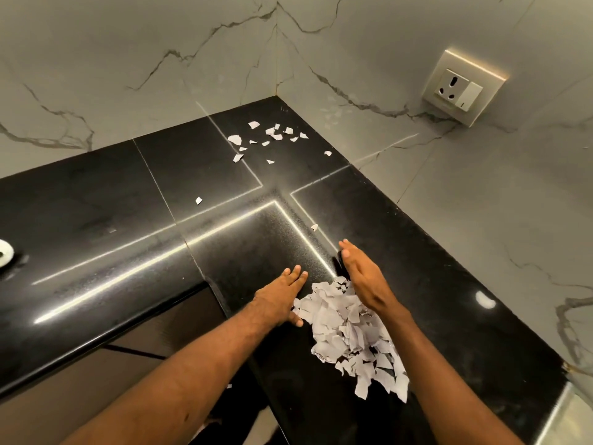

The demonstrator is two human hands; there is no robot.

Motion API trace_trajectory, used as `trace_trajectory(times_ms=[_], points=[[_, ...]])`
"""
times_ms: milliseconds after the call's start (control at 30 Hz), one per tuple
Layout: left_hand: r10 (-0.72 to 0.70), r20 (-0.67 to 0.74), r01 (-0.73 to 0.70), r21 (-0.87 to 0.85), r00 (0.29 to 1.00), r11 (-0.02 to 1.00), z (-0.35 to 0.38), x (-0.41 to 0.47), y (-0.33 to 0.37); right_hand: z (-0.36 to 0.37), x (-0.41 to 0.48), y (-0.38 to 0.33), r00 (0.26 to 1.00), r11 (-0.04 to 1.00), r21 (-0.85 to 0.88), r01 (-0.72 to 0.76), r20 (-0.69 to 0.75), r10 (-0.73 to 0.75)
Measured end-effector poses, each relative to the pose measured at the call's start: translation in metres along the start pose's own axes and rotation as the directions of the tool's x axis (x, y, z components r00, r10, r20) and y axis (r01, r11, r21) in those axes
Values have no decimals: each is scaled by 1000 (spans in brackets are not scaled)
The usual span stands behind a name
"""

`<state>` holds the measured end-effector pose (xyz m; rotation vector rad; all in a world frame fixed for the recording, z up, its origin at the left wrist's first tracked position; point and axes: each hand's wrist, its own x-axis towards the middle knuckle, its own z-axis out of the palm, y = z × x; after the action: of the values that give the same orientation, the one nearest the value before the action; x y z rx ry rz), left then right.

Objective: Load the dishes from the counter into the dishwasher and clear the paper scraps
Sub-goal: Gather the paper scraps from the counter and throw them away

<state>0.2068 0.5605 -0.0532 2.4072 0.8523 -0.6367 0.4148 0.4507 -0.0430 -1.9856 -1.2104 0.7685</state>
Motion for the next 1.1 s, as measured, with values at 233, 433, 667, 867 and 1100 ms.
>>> trace_trajectory(times_ms=[233,433,667,867,1100], points=[[25,-25,-26,-37,999,999,1,-1,-4,34,97,-20,976,920,-363,147,204,-75],[19,-44,-22,-85,999,996,3,-2,-7,45,92,-17,963,865,-479,150,271,-17],[33,-66,-41,-125,997,991,4,-5,-6,42,4,-4,951,887,-425,181,307,-47],[45,-74,-56,-147,996,988,1,-6,-3,40,-30,-7,961,896,-418,150,276,-33],[107,-20,-109,-118,994,987,-22,-14,-26,44,-20,-31,975,837,-532,125,223,-4]])
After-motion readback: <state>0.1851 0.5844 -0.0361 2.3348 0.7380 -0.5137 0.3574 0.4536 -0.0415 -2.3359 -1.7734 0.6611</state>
